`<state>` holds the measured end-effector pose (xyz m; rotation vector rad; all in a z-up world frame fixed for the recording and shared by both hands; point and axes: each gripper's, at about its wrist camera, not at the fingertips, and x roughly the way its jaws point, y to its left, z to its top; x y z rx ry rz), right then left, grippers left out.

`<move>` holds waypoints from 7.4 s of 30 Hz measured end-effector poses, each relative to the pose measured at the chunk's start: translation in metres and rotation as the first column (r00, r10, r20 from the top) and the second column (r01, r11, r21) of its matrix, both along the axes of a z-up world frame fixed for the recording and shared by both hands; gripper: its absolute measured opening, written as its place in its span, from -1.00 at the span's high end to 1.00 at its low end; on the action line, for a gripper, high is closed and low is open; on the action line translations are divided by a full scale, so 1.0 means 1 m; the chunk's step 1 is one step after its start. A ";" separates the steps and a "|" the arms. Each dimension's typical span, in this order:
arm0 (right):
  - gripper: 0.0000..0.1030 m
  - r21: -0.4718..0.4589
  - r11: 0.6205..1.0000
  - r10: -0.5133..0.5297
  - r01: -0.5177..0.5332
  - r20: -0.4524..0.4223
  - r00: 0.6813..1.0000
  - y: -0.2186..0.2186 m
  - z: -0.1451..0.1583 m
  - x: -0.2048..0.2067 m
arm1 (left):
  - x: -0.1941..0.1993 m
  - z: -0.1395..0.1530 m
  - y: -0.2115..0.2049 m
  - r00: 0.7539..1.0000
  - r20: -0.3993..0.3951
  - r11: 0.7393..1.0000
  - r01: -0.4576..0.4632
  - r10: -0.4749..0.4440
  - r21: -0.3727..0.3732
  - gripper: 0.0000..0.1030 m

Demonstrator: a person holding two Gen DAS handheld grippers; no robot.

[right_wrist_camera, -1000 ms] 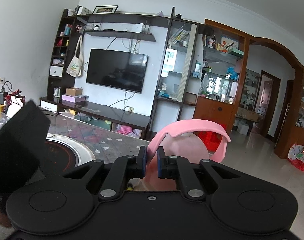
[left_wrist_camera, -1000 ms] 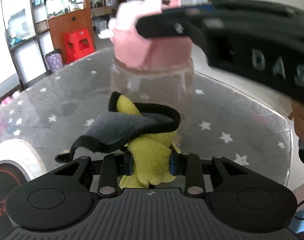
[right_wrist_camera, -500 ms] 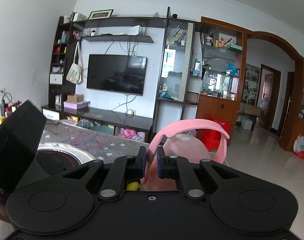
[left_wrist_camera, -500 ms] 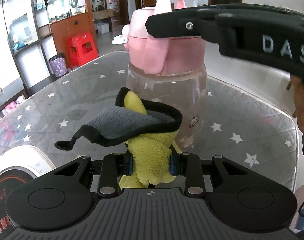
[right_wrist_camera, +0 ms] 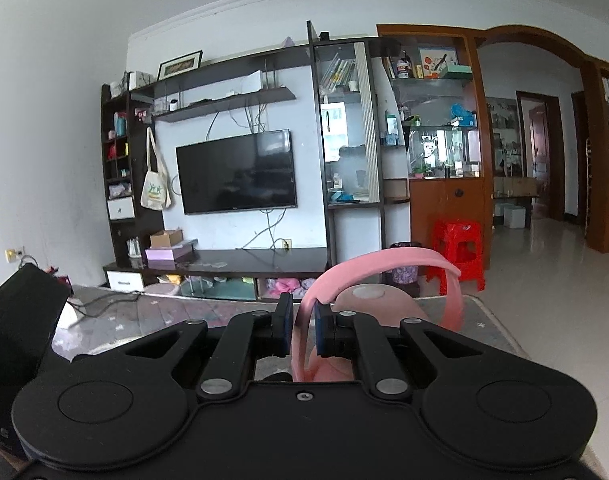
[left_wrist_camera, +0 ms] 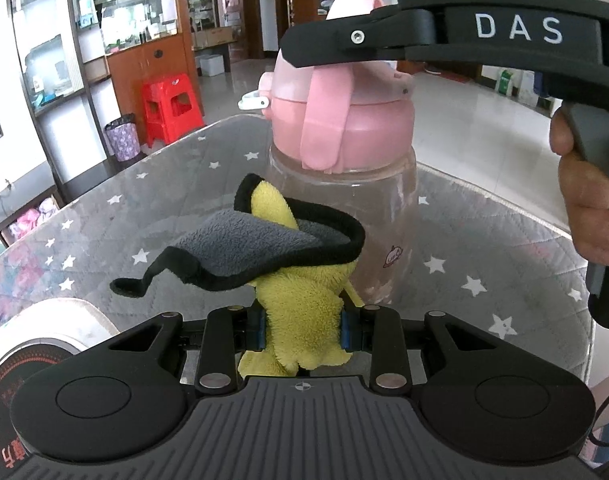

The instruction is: Clean container

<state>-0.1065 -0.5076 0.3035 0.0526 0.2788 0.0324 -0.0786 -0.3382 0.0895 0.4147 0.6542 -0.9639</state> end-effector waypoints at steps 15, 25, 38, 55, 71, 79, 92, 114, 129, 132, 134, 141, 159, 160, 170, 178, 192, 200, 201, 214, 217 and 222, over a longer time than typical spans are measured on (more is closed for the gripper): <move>0.78 -0.031 0.998 0.062 -0.061 0.021 0.998 0.029 -0.008 -0.016 | -0.007 0.007 0.042 0.997 0.015 0.997 -0.073 0.073 -0.005 0.38; 0.77 -0.052 0.986 0.160 -0.159 0.014 0.987 0.065 -0.007 -0.009 | -0.012 0.016 0.093 0.984 0.038 0.985 -0.174 0.174 -0.012 0.38; 0.75 -0.093 0.933 0.348 -0.348 -0.019 0.937 0.127 -0.002 0.001 | -0.017 0.026 0.143 0.955 0.061 0.957 -0.290 0.289 0.000 0.38; 0.75 -0.164 0.896 0.399 -0.412 -0.108 0.911 0.137 0.024 -0.026 | -0.032 0.017 0.118 0.973 0.057 0.974 -0.226 0.224 0.023 0.38; 0.73 -0.168 0.931 0.316 -0.323 -0.067 0.946 0.112 0.011 -0.046 | -0.052 0.019 0.095 0.966 0.008 0.966 -0.258 0.259 -0.011 0.38; 0.73 -0.107 0.950 0.292 -0.293 -0.032 0.956 0.090 0.007 -0.060 | -0.062 0.034 0.091 0.939 -0.024 0.937 -0.345 0.344 -0.059 0.40; 0.72 -0.060 0.970 0.235 -0.234 0.004 0.972 0.074 0.000 -0.074 | -0.077 0.034 0.085 0.915 -0.049 0.910 -0.403 0.400 -0.095 0.41; 0.63 -0.016 0.981 0.192 -0.192 0.008 0.981 0.079 -0.004 -0.074 | -0.073 -0.016 0.085 0.885 -0.141 0.892 -0.451 0.444 -0.019 0.40; 0.62 -0.013 0.982 0.188 -0.188 0.006 0.982 0.087 0.000 -0.076 | -0.079 -0.027 0.081 0.882 -0.152 0.892 -0.452 0.446 -0.001 0.40; 0.62 -0.012 0.983 0.186 -0.185 0.006 0.983 0.087 0.001 -0.077 | -0.083 -0.021 0.081 0.887 -0.154 0.896 -0.443 0.436 -0.016 0.40; 0.62 -0.009 0.983 0.183 -0.183 0.007 0.983 0.086 0.002 -0.078 | -0.086 -0.017 0.080 0.890 -0.150 0.898 -0.439 0.431 -0.023 0.41; 0.62 -0.005 0.983 0.182 -0.182 0.005 0.983 0.086 0.006 -0.079 | -0.095 0.002 0.079 0.898 -0.144 0.900 -0.429 0.415 -0.076 0.40; 0.61 0.011 0.983 0.185 -0.185 0.007 0.983 0.084 0.011 -0.084 | -0.102 0.019 0.081 0.908 -0.152 0.901 -0.410 0.389 -0.144 0.40; 0.61 0.012 0.983 0.185 -0.185 0.007 0.983 0.084 0.011 -0.083 | -0.102 0.016 0.081 0.908 -0.155 0.901 -0.411 0.390 -0.140 0.40; 0.59 0.008 0.984 0.180 -0.180 0.008 0.984 0.078 0.014 -0.084 | -0.096 -0.009 0.081 0.897 -0.190 0.904 -0.419 0.399 -0.083 0.40; 0.56 0.009 0.985 0.173 -0.173 0.006 0.985 0.077 0.012 -0.085 | -0.090 -0.027 0.081 0.882 -0.213 0.899 -0.437 0.419 -0.039 0.40; 0.46 -0.006 0.986 0.169 -0.169 -0.001 0.986 0.079 0.016 -0.088 | -0.084 -0.014 0.091 0.883 -0.203 0.894 -0.444 0.423 -0.067 0.40; 0.46 -0.030 0.986 0.163 -0.163 -0.003 0.987 0.083 0.019 -0.089 | -0.071 0.009 0.100 0.891 -0.171 0.891 -0.441 0.420 -0.109 0.40; 0.46 -0.033 0.986 0.161 -0.161 -0.003 0.987 0.084 0.020 -0.089 | -0.070 0.010 0.099 0.894 -0.166 0.894 -0.436 0.416 -0.108 0.40; 0.46 -0.079 0.988 0.134 -0.133 -0.002 0.991 0.082 0.026 -0.083 | -0.075 0.006 0.083 0.921 -0.194 0.923 -0.364 0.337 -0.126 0.40; 0.46 -0.087 0.988 0.128 -0.128 0.001 0.992 0.081 0.026 -0.080 | -0.078 0.004 0.077 0.927 -0.195 0.928 -0.349 0.321 -0.127 0.40; 0.46 -0.096 0.989 0.115 -0.114 0.006 0.993 0.078 0.026 -0.077 | -0.080 0.005 0.071 0.933 -0.185 0.934 -0.333 0.308 -0.126 0.40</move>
